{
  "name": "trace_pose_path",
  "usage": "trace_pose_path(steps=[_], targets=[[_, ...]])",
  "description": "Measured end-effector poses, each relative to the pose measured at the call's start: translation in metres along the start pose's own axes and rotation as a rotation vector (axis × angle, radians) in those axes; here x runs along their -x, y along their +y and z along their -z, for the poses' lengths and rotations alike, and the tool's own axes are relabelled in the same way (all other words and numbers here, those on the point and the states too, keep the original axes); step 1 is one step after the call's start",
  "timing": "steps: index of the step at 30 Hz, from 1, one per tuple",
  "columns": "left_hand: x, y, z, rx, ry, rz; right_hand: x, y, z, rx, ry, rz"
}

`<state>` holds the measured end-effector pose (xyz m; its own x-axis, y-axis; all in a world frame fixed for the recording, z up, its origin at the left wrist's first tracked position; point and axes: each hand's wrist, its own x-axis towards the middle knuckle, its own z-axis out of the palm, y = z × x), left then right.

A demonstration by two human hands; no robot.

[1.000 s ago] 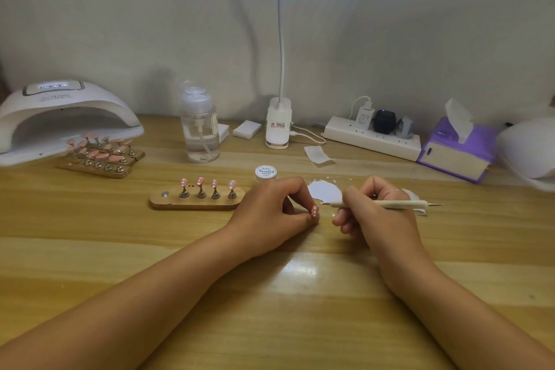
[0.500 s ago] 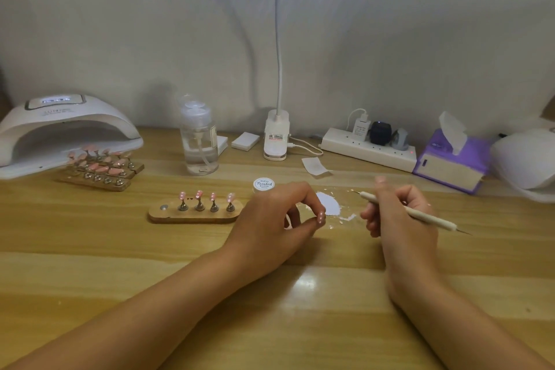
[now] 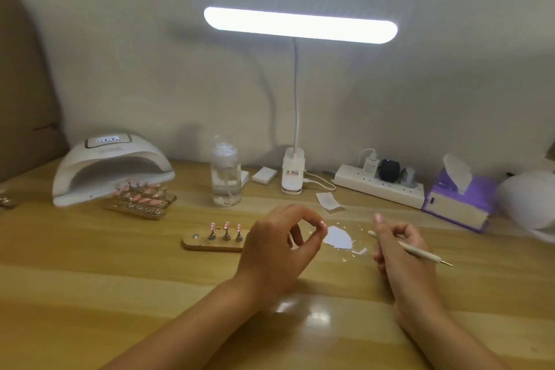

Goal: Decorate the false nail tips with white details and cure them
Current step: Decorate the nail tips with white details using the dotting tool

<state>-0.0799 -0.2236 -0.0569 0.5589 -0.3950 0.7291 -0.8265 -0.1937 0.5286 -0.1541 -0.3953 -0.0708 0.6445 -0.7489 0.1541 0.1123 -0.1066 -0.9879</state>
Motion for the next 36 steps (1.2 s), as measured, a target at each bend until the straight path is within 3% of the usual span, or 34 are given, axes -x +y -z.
trace_pose_path(steps=[5,13,18,29,36], targets=[[-0.039,-0.007,0.07,0.069,0.023,0.3,0.002,0.0,0.002,0.041,-0.037,0.024],[-0.024,-0.062,0.175,0.063,-0.136,0.679,0.001,0.007,0.001,0.095,-0.078,0.043],[-0.005,-0.088,0.163,0.011,-0.323,0.763,-0.002,0.012,0.005,0.12,-0.073,0.059],[0.006,-0.097,0.143,-0.064,-0.264,0.746,0.006,0.007,0.003,0.208,-0.093,0.106],[0.006,-0.101,0.142,-0.015,-0.319,0.754,0.009,0.005,0.001,0.272,-0.106,0.089]])
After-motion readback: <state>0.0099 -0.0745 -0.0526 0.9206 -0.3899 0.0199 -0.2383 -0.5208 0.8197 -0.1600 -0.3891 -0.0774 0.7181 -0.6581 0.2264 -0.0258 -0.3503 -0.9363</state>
